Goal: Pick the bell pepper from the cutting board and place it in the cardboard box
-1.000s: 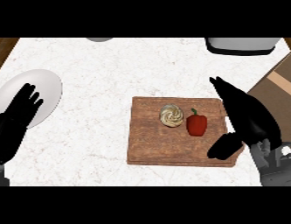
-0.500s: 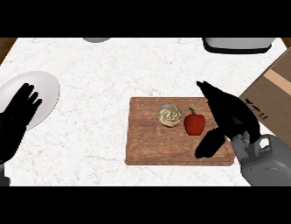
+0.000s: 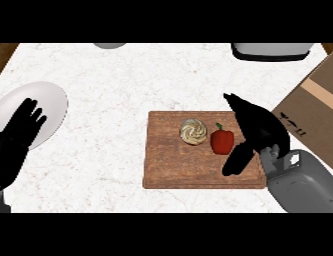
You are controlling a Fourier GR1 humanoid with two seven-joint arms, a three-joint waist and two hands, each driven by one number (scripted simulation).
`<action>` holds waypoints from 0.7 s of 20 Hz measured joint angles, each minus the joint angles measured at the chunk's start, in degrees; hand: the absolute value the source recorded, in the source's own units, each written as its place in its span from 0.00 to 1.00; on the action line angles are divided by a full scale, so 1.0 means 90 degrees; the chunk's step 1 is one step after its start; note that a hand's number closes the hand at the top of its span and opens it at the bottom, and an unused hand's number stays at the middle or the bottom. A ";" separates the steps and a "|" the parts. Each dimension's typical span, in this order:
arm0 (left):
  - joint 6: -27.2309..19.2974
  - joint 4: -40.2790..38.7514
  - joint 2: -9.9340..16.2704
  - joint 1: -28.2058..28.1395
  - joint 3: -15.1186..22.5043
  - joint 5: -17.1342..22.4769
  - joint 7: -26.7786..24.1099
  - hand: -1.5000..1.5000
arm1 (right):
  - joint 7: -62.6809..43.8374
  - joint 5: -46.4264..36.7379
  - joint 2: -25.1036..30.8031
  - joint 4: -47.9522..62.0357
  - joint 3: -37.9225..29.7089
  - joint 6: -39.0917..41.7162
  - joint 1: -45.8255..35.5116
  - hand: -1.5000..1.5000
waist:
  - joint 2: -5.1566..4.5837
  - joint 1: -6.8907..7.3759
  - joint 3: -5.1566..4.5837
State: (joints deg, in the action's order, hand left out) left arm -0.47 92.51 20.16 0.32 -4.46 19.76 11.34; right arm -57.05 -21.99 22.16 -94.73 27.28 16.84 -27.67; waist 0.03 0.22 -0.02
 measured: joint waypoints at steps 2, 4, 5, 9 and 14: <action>0.0038 -0.0069 -0.0051 0.0069 -0.0024 -0.0065 0.0005 0.50 | 0.0070 -0.0168 -0.0091 -0.0062 -0.0045 0.0065 0.0089 0.00 | 0.0000 -0.0007 -0.0001; 0.0037 -0.0022 -0.0098 0.0071 -0.0048 -0.0099 0.0081 0.50 | 0.0082 -0.0384 -0.0198 -0.0171 -0.0007 0.0102 0.0205 0.00 | 0.0002 -0.0011 0.0000; 0.0012 0.0071 -0.0124 0.0076 -0.0061 -0.0091 0.0193 0.50 | 0.0089 -0.0507 -0.0278 -0.0193 0.0013 0.0110 0.0236 0.00 | 0.0003 -0.0010 0.0001; 0.0043 0.0214 -0.0166 0.0048 -0.0104 -0.0162 0.0312 0.50 | 0.0172 -0.0860 -0.0560 0.0123 0.0015 0.0220 0.0116 0.00 | 0.0002 0.0002 0.0000; 0.0073 0.0109 -0.0264 0.0141 -0.0149 -0.0288 0.0269 0.50 | 0.0187 -0.1069 -0.0802 0.0409 -0.0117 0.0474 -0.0058 0.00 | -0.0002 -0.0004 0.0001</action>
State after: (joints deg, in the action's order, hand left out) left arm 0.19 93.49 17.78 1.59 -5.80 17.17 13.76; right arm -55.37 -31.61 14.94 -91.05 26.23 21.11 -28.20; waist 0.01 0.18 -0.01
